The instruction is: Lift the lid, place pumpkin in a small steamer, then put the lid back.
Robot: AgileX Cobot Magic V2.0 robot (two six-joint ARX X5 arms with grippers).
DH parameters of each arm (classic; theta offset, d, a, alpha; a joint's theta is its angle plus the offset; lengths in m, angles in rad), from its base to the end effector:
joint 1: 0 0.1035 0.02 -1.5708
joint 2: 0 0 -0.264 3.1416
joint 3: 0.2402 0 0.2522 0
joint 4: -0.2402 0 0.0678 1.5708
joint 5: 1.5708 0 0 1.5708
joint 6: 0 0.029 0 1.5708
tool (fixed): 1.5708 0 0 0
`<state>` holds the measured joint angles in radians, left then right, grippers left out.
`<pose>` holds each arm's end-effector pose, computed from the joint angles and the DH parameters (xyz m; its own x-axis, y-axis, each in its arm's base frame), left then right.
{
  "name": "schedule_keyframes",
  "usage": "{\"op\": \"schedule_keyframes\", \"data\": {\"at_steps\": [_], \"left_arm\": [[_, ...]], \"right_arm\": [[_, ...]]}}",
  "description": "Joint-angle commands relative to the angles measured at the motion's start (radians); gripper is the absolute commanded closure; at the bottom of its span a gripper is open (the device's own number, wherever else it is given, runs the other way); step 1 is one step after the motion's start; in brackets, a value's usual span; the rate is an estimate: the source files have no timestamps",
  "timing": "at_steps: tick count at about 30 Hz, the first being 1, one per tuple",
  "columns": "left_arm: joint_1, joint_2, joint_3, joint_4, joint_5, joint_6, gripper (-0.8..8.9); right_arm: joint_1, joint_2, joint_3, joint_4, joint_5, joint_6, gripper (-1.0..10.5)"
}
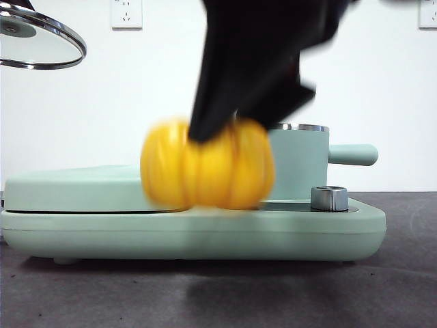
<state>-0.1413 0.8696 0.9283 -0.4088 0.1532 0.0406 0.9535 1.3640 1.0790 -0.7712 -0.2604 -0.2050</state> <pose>0.1789 -0.0299 0.3464 0.8976 -0.2818 -0.3390 0.2947 0.9555 -0.0142 0.1472 0.2203 0.2672 0.0653 0.5369 -0.8411 -0.9458 0.3019 0.1192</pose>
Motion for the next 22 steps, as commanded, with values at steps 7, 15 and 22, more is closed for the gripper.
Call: {"op": "schedule_keyframes", "data": {"at_steps": [7, 15, 22], "left_arm": [[0.0, -0.001, 0.016, 0.035, 0.0, 0.019, 8.03], [0.0, 0.0, 0.016, 0.035, 0.0, 0.019, 8.02], [0.0, 0.0, 0.016, 0.035, 0.0, 0.019, 8.03]], "right_arm": [[-0.058, -0.005, 0.298, -0.147, 0.091, 0.129, 5.5], [-0.196, 0.017, 0.43, -0.157, 0.136, 0.161, 5.5], [-0.313, 0.103, 0.493, -0.153, 0.137, 0.163, 5.5]]}}
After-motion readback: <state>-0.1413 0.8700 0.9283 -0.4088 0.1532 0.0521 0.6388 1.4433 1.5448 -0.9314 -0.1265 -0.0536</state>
